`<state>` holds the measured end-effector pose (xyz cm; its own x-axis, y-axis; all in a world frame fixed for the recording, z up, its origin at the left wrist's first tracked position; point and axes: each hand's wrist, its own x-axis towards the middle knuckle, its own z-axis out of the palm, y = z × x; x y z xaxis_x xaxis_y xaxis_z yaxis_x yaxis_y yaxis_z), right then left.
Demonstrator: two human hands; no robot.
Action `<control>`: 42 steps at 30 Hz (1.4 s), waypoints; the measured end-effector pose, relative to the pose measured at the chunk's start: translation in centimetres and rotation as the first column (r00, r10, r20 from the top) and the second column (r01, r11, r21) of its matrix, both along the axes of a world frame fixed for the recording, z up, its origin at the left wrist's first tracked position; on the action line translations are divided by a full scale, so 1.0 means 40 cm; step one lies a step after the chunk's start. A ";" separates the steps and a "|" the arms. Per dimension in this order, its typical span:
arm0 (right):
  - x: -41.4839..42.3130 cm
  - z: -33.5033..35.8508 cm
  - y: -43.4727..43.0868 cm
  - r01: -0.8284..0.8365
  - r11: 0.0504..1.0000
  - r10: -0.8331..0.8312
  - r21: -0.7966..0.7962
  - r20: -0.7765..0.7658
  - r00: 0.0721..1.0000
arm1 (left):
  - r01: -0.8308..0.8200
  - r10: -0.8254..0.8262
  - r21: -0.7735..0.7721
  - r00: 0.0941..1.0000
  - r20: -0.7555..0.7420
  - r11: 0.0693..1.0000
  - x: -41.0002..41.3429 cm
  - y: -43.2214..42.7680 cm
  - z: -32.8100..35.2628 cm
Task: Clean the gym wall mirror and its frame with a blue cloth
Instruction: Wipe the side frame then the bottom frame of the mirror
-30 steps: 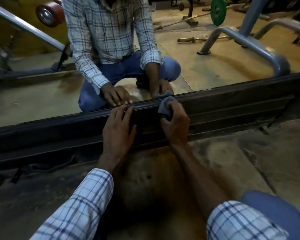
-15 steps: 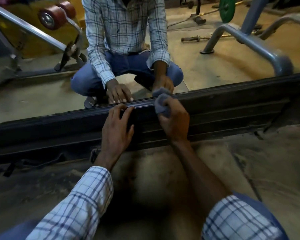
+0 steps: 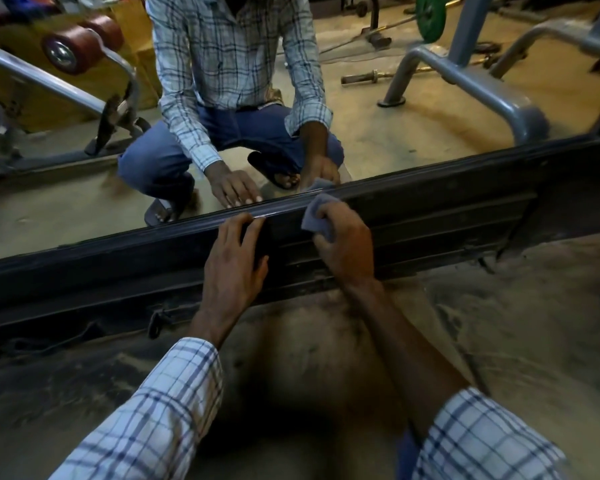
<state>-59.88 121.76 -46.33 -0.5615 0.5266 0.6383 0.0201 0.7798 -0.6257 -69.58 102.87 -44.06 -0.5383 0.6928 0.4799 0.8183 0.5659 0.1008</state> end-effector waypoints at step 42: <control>0.293 0.049 0.566 0.233 0.968 -0.238 -0.092 -0.048 0.970 | 0.215 -0.217 -0.050 0.975 -0.041 0.975 0.281 0.643 0.058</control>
